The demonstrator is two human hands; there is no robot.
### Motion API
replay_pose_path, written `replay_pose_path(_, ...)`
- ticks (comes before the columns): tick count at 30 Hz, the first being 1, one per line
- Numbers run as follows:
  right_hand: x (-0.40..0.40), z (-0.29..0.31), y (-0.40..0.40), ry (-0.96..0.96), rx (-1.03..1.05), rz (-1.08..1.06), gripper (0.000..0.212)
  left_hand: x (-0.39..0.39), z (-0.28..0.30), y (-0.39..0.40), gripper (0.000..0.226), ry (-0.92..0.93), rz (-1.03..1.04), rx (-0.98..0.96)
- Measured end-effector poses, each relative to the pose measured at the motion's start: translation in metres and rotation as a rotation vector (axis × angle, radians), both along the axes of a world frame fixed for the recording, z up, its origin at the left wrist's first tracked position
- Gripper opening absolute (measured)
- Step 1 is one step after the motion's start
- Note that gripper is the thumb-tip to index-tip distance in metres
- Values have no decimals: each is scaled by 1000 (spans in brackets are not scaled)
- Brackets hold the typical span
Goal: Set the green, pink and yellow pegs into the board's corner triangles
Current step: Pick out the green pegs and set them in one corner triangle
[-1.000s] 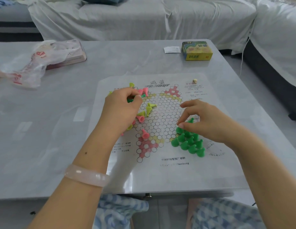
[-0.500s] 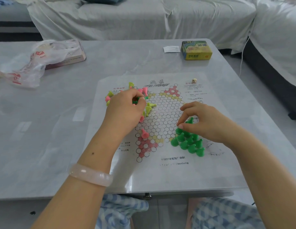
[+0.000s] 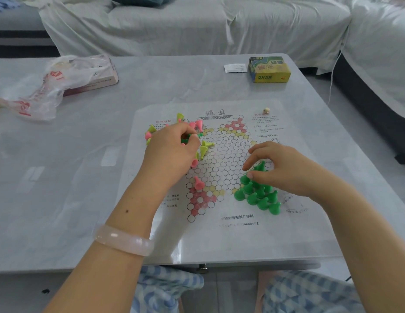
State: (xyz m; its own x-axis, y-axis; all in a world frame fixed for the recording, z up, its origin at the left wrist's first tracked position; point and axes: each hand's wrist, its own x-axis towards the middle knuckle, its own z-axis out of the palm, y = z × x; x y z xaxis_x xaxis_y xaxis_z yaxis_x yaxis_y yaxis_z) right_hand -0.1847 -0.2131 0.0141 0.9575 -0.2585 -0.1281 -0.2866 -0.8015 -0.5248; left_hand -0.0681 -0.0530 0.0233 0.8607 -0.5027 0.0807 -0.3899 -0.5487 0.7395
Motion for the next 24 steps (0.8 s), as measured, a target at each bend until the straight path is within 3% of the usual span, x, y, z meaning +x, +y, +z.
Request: replay_pose_path(24, 2, -4, -1, -10, -26, 6, 6, 0, -1, 1, 17, -6, -13, -5)
